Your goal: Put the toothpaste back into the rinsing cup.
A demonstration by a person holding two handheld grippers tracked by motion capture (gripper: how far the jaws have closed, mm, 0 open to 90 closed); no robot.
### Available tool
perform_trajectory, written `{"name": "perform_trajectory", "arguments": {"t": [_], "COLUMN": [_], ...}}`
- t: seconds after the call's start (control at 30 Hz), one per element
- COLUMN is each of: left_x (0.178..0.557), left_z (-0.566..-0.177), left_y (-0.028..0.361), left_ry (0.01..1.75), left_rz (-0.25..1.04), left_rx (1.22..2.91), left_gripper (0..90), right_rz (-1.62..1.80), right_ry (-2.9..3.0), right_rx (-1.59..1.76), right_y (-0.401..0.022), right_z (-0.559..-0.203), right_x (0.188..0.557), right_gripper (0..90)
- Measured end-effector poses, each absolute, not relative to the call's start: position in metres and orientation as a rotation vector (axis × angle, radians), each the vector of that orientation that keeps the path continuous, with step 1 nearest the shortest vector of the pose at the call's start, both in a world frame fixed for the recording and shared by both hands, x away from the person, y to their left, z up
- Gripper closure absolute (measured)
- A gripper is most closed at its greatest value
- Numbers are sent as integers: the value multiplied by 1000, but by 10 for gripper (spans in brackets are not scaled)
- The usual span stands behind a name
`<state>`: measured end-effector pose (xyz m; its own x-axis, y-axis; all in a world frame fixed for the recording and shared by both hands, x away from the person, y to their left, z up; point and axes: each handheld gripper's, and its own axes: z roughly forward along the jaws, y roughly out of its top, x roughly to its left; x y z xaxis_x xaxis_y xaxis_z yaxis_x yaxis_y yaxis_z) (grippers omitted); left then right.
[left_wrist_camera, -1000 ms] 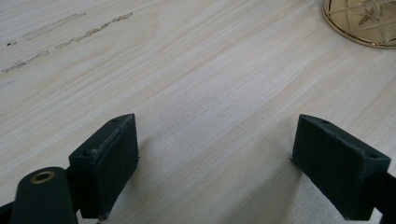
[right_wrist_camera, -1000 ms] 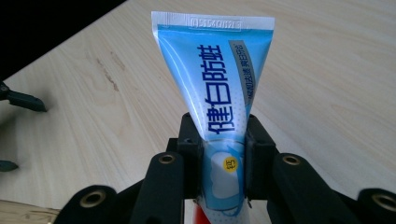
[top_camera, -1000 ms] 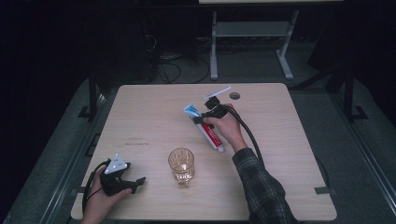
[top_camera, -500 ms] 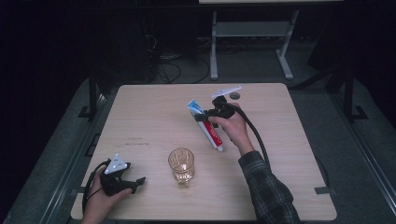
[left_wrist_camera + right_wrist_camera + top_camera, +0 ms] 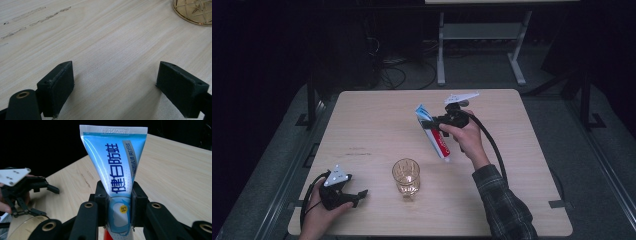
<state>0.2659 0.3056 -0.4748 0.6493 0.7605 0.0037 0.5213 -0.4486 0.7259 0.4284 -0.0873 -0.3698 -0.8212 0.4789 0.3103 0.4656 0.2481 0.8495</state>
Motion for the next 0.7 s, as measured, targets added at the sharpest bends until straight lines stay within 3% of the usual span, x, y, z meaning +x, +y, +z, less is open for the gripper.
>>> {"name": "perform_trajectory", "arguments": {"t": [0.7], "left_x": [266], "left_z": [-475], "left_y": [306], "left_ry": [989], "left_rz": [432], "left_rx": [2154], "left_gripper": [135], "right_rz": [1830], "right_ry": [2418], "right_rx": [795], "right_y": [-99], "right_z": [-347], "right_x": [395], "right_gripper": [724]}}
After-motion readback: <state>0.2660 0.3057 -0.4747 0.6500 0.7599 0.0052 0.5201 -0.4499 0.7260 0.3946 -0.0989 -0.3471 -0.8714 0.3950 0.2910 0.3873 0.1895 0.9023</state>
